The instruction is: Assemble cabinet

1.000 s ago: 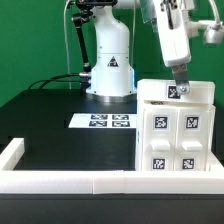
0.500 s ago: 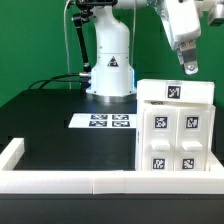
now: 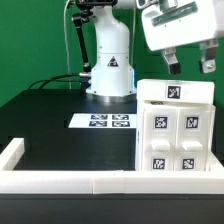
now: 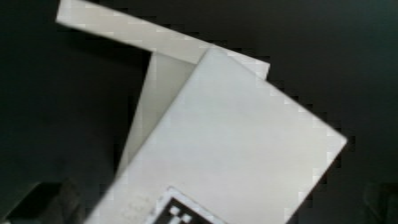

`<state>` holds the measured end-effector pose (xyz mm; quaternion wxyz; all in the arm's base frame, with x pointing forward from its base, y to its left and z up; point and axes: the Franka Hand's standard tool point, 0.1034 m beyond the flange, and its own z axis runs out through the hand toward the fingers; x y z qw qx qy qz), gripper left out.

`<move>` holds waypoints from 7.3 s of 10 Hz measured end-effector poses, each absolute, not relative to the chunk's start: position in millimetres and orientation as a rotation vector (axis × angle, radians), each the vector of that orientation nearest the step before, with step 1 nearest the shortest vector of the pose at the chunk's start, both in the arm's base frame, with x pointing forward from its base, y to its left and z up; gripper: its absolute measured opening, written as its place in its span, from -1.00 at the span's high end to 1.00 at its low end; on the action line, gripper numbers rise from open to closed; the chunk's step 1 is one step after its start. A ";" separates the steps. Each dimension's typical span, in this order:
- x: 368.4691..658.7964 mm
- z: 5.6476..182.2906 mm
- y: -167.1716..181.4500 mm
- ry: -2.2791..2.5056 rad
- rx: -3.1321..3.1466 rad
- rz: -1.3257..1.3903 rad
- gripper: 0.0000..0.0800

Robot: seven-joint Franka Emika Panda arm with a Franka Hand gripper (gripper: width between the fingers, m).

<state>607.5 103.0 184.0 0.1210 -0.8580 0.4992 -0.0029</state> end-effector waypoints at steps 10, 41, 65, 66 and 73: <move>610.6 180.5 99.4 -0.260 -3.051 -0.110 -0.99; 607.5 148.5 88.2 -0.479 -3.121 -0.044 -0.40; 612.4 154.6 88.8 1.815 -2.373 -0.083 -0.69; 613.0 156.5 88.2 1.790 -2.388 -0.083 -0.92; 613.5 176.8 90.9 1.651 -2.441 -0.089 -0.99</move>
Offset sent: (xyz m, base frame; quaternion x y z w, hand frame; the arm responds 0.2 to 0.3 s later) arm 0.0000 0.0000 0.0000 0.0000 0.0000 -0.1938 0.9810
